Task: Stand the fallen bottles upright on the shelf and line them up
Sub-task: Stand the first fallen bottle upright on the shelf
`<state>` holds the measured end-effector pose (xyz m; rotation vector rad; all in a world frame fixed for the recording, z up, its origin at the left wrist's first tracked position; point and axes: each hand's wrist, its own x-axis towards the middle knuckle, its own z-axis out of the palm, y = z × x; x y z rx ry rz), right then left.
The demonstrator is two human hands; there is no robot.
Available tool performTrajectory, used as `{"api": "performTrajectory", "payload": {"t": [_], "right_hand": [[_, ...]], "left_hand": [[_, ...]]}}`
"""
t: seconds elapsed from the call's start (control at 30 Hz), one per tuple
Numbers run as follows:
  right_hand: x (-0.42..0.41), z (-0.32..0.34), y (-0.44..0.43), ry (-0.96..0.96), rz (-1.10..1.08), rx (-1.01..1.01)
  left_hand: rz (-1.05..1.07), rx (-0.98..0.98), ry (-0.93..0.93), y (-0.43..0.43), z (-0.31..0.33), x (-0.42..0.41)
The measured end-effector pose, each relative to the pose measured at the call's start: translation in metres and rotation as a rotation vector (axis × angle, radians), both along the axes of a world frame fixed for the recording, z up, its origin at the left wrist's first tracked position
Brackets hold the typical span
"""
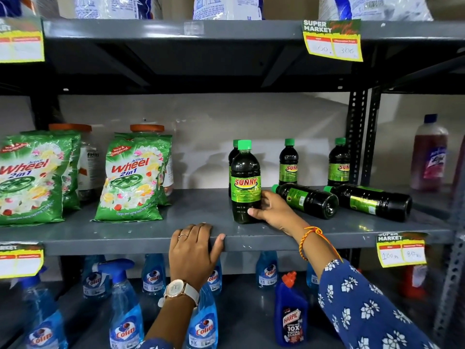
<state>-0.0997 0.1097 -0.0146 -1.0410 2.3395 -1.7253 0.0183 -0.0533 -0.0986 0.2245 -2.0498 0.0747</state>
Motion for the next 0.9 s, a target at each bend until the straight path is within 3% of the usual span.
{"api": "performTrajectory", "payload": {"t": [0.53, 0.77, 0.83, 0.9], "right_hand": [[0.020, -0.007, 0.020, 0.100, 0.042, 0.045], [0.013, -0.004, 0.032, 0.054, 0.094, 0.117], [0.005, 0.007, 0.048, 0.105, -0.068, 0.078], [-0.013, 0.019, 0.064, 0.290, -0.336, 0.067]], "left_hand": [[0.016, 0.024, -0.046, 0.004, 0.001, 0.005], [-0.044, 0.120, 0.137, 0.017, -0.003, 0.001], [-0.155, 0.046, 0.206, 0.040, -0.006, -0.002], [-0.313, -0.099, 0.151, 0.073, -0.004, -0.012]]}}
